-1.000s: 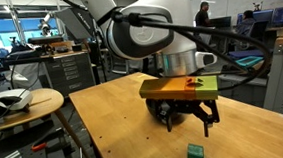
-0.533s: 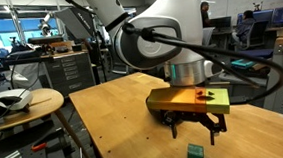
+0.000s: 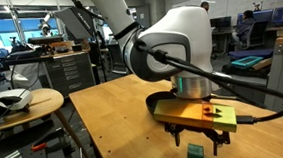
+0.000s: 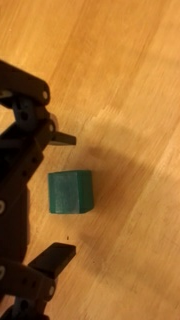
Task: Pick up the block and put it in the bowl
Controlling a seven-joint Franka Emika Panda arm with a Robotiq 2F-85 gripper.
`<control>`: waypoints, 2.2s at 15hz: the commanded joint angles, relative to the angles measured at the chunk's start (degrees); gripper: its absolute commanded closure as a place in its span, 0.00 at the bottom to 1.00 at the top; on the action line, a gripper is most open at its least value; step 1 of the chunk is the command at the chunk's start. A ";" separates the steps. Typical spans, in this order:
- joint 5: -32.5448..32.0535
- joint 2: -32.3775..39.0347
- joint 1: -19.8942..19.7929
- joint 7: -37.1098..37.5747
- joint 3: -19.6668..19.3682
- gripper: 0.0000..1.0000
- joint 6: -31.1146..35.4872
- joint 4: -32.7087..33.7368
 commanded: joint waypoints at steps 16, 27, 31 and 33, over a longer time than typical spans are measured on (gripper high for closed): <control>-0.84 4.69 -1.55 -0.56 0.17 0.79 -3.12 6.90; -4.40 0.69 4.44 5.48 -1.64 0.79 -7.54 6.10; -6.79 -0.35 8.35 9.34 -1.39 0.79 -9.20 7.01; -8.33 -1.04 10.33 11.35 -1.28 0.79 -9.86 7.55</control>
